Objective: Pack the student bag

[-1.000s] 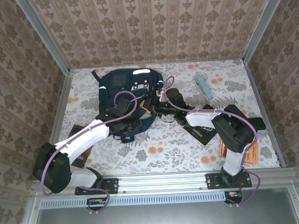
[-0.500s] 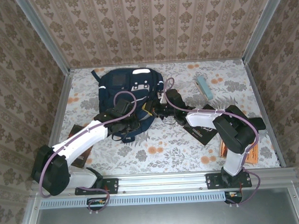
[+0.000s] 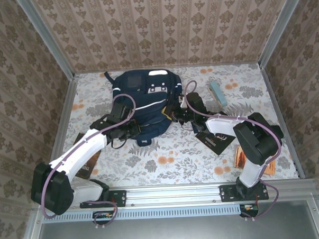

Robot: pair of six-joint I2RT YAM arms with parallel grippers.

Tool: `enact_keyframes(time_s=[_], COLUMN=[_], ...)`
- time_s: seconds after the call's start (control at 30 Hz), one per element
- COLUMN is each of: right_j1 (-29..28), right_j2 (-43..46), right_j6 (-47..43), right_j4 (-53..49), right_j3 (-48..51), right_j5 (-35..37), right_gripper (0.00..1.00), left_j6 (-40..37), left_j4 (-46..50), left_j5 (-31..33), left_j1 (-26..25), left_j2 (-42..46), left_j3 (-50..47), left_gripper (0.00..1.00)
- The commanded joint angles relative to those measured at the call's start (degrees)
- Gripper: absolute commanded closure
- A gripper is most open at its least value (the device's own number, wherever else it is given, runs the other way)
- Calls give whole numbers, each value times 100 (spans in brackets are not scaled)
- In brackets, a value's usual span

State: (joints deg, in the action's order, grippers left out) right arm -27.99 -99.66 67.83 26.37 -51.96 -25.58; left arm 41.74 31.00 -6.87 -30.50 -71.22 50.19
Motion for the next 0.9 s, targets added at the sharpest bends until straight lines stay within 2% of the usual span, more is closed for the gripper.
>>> enact_keyframes(time_s=[0.0,0.1,0.23,0.3,0.37,0.53,0.67,0.87], right_j1=[516,566,556,557,559,561,566,408], right_j2=[291,342,439,626,899,1610,1958,2060], right_j6=[-448,-447,-118,-211,-493,-1073,-800,151], right_j4=[-232,-254,-302,-784,-1471,-3110,-4310,-4344], right_j3=[82,130,330,402,407,298,58,9], right_j5=[541,310,124,287,583,1317,1750,1483], right_gripper=[99,89,58,44,37,34,34,43], left_j6=[-553,-737,-913,-999,-1023,-1169,-1236,-1229], left_j4=[199,-275,-755,-821,-848,-1106,-1269,-1454], left_j5=[56,-455,-750,-737,-734,-891,-991,-1079], left_j1=[219,179,-148,-371,-517,-885,-1150,-1370], left_j2=[87,48,-26,-111,-226,-504,-829,-1256], left_j3=[-29,14,149,303,409,554,740,906], left_gripper=[100,100,100,100,100,100,100,100])
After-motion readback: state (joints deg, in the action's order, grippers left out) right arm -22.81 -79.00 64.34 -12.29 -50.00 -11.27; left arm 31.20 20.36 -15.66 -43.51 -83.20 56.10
